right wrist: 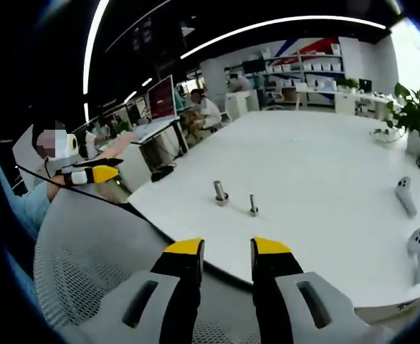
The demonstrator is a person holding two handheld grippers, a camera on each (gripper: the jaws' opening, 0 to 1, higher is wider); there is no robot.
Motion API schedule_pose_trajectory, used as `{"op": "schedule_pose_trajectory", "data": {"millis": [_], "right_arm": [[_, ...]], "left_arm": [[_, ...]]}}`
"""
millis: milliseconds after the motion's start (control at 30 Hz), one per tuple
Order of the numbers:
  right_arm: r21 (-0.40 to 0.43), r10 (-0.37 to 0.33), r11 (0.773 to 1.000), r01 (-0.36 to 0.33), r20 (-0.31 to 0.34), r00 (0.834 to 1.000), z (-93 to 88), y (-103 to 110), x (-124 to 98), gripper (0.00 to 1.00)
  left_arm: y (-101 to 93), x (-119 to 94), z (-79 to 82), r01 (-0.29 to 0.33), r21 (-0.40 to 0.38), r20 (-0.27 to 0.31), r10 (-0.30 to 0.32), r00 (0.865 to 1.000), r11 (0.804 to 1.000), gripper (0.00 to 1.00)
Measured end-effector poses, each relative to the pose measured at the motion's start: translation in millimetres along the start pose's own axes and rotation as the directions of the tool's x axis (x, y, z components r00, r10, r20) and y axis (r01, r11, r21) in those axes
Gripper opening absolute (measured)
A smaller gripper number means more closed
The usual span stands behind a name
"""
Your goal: Place the washer onto the threaded stud by aligning its center hole with the stud, sliding it down to the base, and recovering from edge contact or off-axis alignment until the washer reaches the visible bottom stop.
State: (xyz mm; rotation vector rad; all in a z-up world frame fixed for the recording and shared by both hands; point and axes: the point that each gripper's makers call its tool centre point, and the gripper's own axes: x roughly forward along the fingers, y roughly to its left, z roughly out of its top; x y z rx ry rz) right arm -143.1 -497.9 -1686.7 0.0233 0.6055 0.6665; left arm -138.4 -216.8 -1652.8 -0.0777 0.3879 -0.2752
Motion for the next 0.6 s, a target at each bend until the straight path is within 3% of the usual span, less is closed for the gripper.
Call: {"op": "schedule_pose_trajectory", "data": {"millis": [133, 367, 600], "right_arm": [[-0.003, -0.024, 1.000, 0.024, -0.007, 1.000, -0.9, -5, 1, 0.44], [0.001, -0.096, 0.995, 0.096, 0.004, 0.995, 0.2, -19, -1, 0.77], [0.007, -0.120, 0.993, 0.120, 0.029, 0.992, 4.1, -23, -2, 0.93]], "left_arm": [[0.6, -1, 0.3, -0.007, -0.008, 0.006, 0.007, 1.000, 1.000, 0.90], [2.9, -1, -1.6, -0.019, -0.022, -0.006, 0.019, 1.000, 1.000, 0.82], [3.5, -1, -1.1, -0.026, -0.017, -0.003, 0.026, 1.000, 1.000, 0.84]]}}
